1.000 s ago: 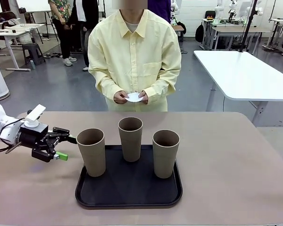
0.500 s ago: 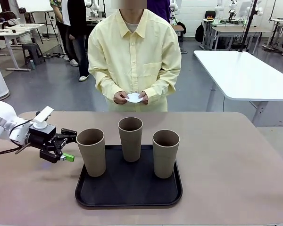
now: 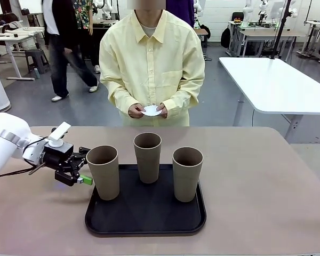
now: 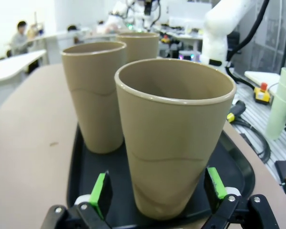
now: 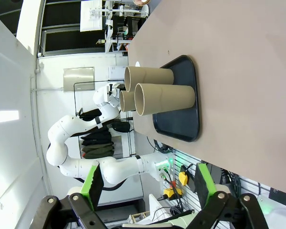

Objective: Place coasters on the table and set cups on them.
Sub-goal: Pick up one Reusable plastic cup and place it on a coaster set by the human.

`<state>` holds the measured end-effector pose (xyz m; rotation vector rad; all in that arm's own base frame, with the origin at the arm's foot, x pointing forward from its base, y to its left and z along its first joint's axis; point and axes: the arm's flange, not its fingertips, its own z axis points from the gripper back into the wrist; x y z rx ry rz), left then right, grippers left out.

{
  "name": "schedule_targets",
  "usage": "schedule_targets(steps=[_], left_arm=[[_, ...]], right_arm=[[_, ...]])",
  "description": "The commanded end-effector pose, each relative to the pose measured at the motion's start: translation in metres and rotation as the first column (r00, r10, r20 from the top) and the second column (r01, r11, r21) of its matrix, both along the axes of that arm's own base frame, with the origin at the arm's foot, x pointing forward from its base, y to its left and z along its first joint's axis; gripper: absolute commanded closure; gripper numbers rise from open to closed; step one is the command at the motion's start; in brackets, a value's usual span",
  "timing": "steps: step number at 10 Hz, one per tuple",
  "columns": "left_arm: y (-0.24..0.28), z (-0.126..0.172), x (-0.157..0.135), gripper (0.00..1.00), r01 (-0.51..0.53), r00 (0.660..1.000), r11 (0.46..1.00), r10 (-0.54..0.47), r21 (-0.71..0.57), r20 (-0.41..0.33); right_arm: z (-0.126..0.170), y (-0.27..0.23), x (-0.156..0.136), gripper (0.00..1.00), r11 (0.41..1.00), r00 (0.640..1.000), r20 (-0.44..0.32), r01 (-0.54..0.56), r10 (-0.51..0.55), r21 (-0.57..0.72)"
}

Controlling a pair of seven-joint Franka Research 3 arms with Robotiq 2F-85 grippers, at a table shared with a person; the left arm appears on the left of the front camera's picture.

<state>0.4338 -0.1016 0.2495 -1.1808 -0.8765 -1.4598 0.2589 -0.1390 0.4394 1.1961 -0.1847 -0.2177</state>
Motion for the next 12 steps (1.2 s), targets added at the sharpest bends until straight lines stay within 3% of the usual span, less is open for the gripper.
schedule_targets(steps=[1,10,11,12], left_arm=[[-0.011,-0.007,0.000,0.00,0.007,1.000,1.000,-0.007,-0.014,0.030],[-0.025,-0.016,-0.011,0.00,0.099,0.994,0.992,-0.096,-0.073,0.044],[-0.023,-0.017,-0.011,0.56,0.104,0.994,0.991,-0.101,-0.082,0.035],[-0.022,-0.018,-0.011,0.56,0.108,0.994,0.990,-0.106,-0.088,0.031]], right_arm=[[0.000,-0.001,0.000,0.00,1.000,1.000,-0.001,0.001,-0.001,0.010],[0.000,-0.001,0.000,0.00,1.000,1.000,-0.001,0.001,-0.001,0.010],[0.000,-0.001,0.000,0.00,1.000,1.000,-0.001,0.001,-0.001,0.010],[0.000,-0.001,0.000,0.00,1.000,1.000,-0.001,0.001,-0.001,0.010]])
